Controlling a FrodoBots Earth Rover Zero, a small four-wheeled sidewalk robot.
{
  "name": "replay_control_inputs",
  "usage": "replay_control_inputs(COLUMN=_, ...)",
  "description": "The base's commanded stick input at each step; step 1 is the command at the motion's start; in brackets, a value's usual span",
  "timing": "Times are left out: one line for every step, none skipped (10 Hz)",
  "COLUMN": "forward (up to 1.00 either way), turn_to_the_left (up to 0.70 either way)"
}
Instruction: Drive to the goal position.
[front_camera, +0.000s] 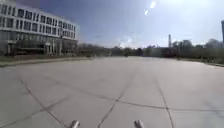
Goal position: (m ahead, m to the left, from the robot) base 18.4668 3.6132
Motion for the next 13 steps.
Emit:
replay_control_inputs(forward=0.7, turn_to_the_left=-0.35)
replay_control_inputs(forward=0.7, turn_to_the_left=-0.35)
replay_control_inputs(forward=0.7, turn_to_the_left=-0.35)
replay_control_inputs(forward=0.7, turn_to_the_left=-0.35)
replay_control_inputs(forward=0.7, turn_to_the_left=-0.06)
replay_control_inputs(forward=0.7, turn_to_the_left=-0.02)
replay_control_inputs(forward=0.7, turn_to_the_left=0.0)
replay_control_inputs(forward=0.7, turn_to_the_left=0.0)
replay_control_inputs(forward=0.7, turn_to_the_left=0.0)
replay_control_inputs(forward=0.7, turn_to_the_left=0.0)
replay_control_inputs(forward=0.7, turn_to_the_left=0.0)
replay_control_inputs(forward=0.7, turn_to_the_left=0.0)
replay_control_inputs(forward=0.7, turn_to_the_left=0.0)
